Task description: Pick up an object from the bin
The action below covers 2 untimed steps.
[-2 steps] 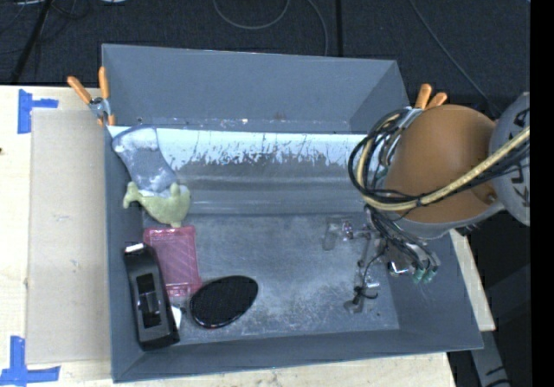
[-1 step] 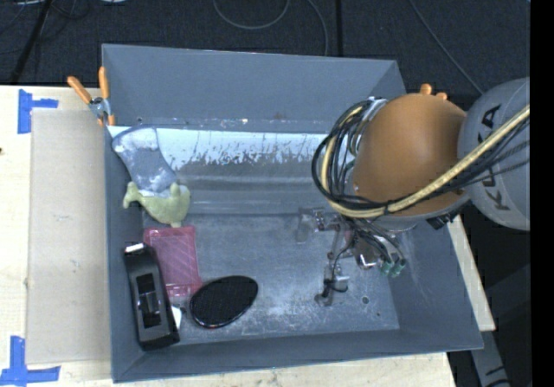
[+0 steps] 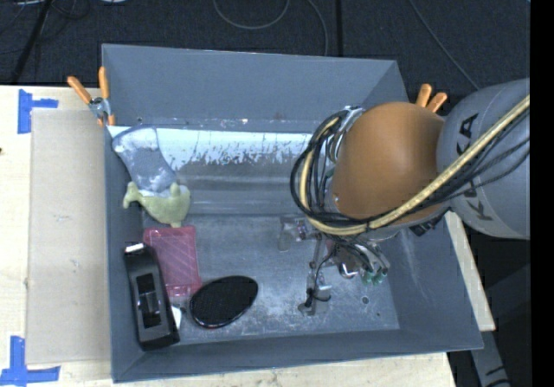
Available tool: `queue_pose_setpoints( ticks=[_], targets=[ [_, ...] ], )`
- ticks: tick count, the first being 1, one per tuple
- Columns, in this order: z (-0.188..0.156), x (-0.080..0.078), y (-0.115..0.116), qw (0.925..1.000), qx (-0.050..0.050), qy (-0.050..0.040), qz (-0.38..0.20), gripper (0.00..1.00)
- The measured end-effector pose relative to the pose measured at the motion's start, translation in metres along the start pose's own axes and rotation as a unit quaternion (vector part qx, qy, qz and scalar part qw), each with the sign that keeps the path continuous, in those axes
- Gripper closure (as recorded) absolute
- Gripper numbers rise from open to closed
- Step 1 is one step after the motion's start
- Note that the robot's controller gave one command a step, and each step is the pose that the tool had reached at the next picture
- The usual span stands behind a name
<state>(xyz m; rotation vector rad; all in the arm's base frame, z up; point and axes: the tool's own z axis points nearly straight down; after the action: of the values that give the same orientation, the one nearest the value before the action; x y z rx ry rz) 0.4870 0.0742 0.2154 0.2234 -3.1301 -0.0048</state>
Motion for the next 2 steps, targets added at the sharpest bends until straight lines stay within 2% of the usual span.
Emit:
queue_pose_setpoints(
  ticks=[1,2],
  targets=[
    [-0.014,0.006,0.013,0.9974,0.002,0.0000,-0.072,0.00],
    [-0.018,0.001,0.031,0.9900,0.001,-0.0009,-0.141,0.00]
  ],
)
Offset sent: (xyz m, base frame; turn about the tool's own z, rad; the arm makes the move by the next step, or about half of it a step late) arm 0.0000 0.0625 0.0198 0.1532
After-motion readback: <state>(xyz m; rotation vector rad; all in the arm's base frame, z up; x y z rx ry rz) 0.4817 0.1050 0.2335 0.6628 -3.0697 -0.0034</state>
